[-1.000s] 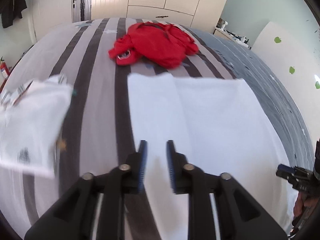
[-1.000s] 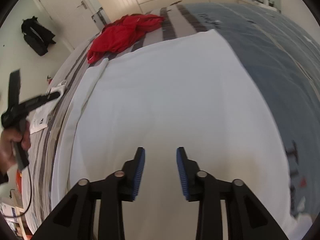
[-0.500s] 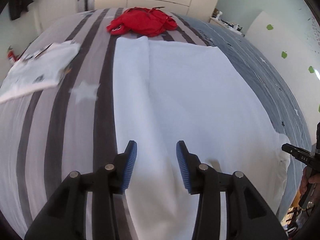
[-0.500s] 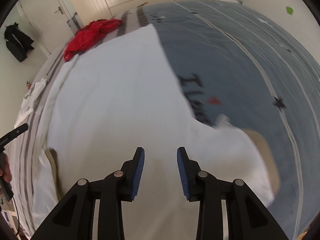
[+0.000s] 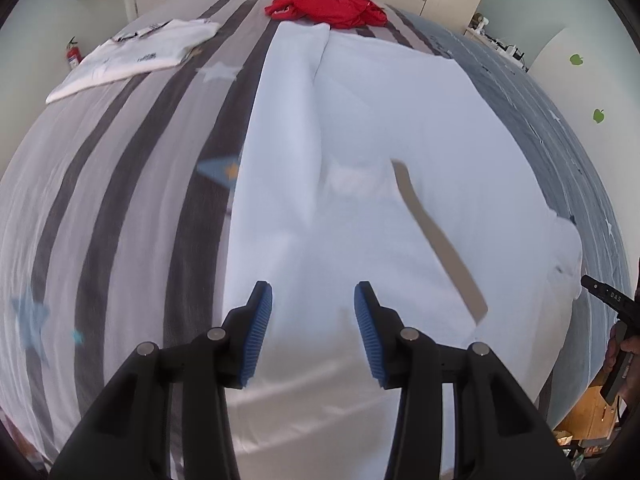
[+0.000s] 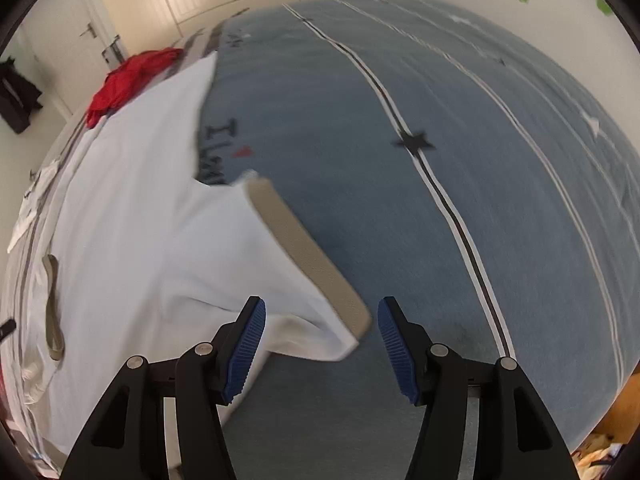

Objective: Fold clothes

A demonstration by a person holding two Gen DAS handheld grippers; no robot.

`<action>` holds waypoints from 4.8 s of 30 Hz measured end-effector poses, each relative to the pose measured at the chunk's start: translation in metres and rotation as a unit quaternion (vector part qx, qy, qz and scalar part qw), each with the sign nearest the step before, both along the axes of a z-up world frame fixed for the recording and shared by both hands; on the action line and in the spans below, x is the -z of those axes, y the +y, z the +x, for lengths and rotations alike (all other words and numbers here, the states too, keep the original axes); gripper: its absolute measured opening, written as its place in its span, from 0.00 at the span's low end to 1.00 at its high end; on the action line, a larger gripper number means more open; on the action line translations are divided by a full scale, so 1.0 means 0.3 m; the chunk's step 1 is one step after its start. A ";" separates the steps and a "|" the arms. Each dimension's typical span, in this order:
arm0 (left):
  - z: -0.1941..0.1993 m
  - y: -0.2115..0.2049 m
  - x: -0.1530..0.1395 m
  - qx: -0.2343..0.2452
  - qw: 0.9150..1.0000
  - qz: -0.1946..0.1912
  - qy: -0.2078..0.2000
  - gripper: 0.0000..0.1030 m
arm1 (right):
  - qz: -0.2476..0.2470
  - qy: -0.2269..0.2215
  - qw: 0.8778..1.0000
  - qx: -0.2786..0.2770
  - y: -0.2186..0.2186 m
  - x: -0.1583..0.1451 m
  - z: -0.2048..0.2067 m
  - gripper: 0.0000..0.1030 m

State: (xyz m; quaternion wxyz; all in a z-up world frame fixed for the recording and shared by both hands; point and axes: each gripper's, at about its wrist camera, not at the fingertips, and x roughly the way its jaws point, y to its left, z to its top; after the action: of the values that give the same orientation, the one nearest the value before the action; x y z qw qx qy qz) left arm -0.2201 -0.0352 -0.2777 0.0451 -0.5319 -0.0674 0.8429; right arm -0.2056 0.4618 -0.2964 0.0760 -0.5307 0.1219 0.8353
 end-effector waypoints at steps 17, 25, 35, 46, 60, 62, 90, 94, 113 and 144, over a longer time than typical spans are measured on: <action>0.085 -0.046 0.050 -0.007 1.000 -0.006 -0.020 0.39 | -0.056 -0.027 0.998 0.025 0.070 0.113 -0.069 0.10; 0.111 -0.087 0.028 -0.013 1.000 0.003 -0.014 0.39 | 0.022 0.054 0.998 -0.033 -0.073 -0.142 -0.056 0.06; 0.167 -0.157 -0.046 -0.012 1.000 0.025 -0.002 0.39 | 0.001 0.100 0.975 -0.200 -0.601 -0.299 -0.006 0.06; 0.147 -0.119 -0.029 0.013 0.999 0.051 -0.001 0.39 | -0.099 0.058 0.953 -0.280 -0.864 -0.192 0.116 0.22; -0.031 0.292 0.033 0.145 0.982 0.117 -0.028 0.39 | 0.022 0.034 0.980 -0.194 -0.517 -0.116 0.151 0.22; -0.043 0.317 0.058 0.147 0.982 0.107 -0.043 0.39 | 0.025 0.041 0.980 -0.194 -0.511 -0.127 0.157 0.22; -0.067 0.167 0.083 0.073 0.990 0.109 -0.057 0.01 | -0.112 -0.014 0.952 -0.285 -0.542 -0.065 0.189 0.07; -0.071 0.177 0.089 0.086 0.990 0.092 -0.057 0.01 | -0.115 -0.003 0.955 -0.275 -0.506 -0.104 0.195 0.10; -0.081 0.143 0.115 0.091 0.988 0.098 -0.070 0.01 | -0.161 -0.034 0.938 -0.306 -0.590 0.042 0.033 0.30; -0.081 0.136 0.101 0.076 0.986 0.125 -0.075 0.01 | -0.140 -0.013 0.939 -0.314 -0.513 -0.126 0.217 0.00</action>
State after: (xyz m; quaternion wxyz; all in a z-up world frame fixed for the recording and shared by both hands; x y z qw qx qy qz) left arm -0.2444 0.0055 -0.3081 0.1704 -0.5872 -0.1348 0.7798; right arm -0.1404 0.3079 -0.2587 -0.2642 -0.5577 0.0637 0.7843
